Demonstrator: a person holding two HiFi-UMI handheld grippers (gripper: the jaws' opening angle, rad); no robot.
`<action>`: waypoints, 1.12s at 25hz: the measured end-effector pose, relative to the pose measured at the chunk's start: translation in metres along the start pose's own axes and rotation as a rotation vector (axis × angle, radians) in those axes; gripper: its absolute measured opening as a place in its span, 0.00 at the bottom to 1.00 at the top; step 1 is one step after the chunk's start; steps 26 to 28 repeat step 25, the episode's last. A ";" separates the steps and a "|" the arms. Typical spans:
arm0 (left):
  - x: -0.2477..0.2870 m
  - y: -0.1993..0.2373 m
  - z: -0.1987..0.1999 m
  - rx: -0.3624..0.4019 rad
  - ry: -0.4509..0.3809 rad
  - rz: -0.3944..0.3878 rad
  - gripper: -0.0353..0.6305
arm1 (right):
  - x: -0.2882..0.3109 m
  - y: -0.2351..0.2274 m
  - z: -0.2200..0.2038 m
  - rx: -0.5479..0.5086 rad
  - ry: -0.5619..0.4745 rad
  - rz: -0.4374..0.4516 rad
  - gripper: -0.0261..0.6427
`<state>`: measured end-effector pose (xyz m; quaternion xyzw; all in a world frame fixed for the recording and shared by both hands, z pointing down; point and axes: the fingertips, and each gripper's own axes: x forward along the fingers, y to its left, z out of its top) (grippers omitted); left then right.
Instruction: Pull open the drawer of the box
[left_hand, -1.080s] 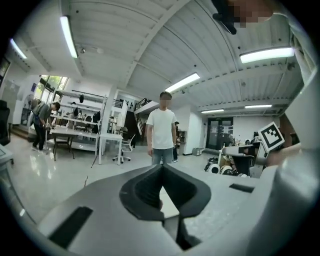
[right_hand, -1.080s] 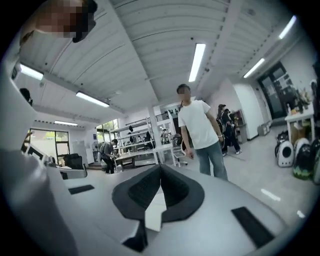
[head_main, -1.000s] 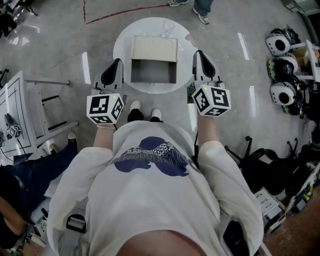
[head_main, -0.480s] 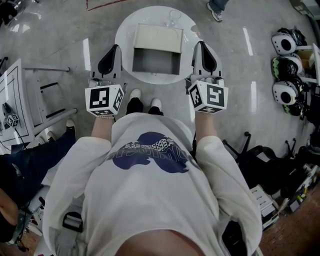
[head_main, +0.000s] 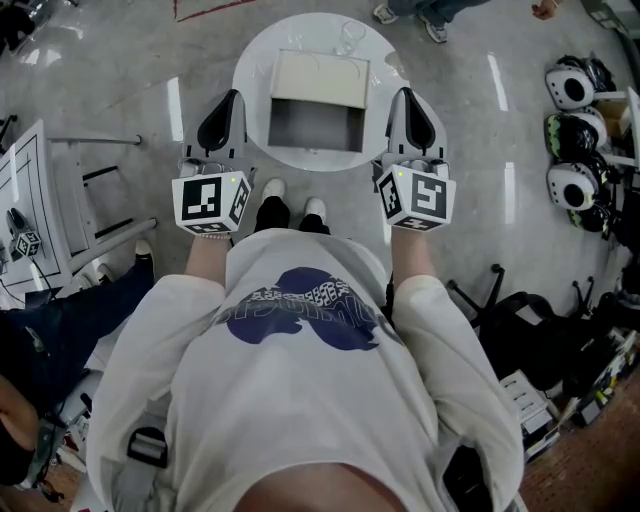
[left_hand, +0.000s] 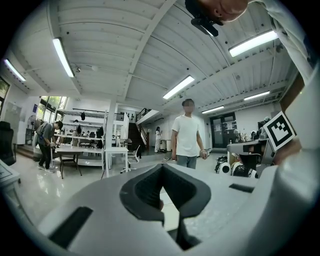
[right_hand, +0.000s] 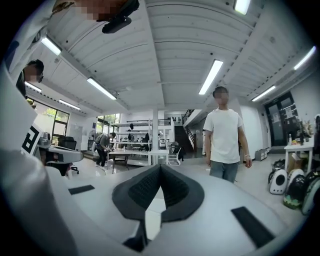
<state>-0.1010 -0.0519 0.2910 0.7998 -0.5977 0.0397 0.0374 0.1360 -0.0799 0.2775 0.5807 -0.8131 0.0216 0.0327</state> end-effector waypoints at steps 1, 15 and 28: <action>0.000 0.001 0.001 0.002 -0.001 0.000 0.06 | 0.000 0.000 -0.001 -0.006 0.006 -0.006 0.03; 0.009 0.004 0.010 0.044 -0.019 0.008 0.06 | 0.004 -0.003 -0.003 -0.010 0.001 -0.013 0.03; 0.021 0.007 0.014 0.052 -0.031 0.009 0.06 | 0.012 -0.003 -0.004 -0.022 0.003 -0.002 0.03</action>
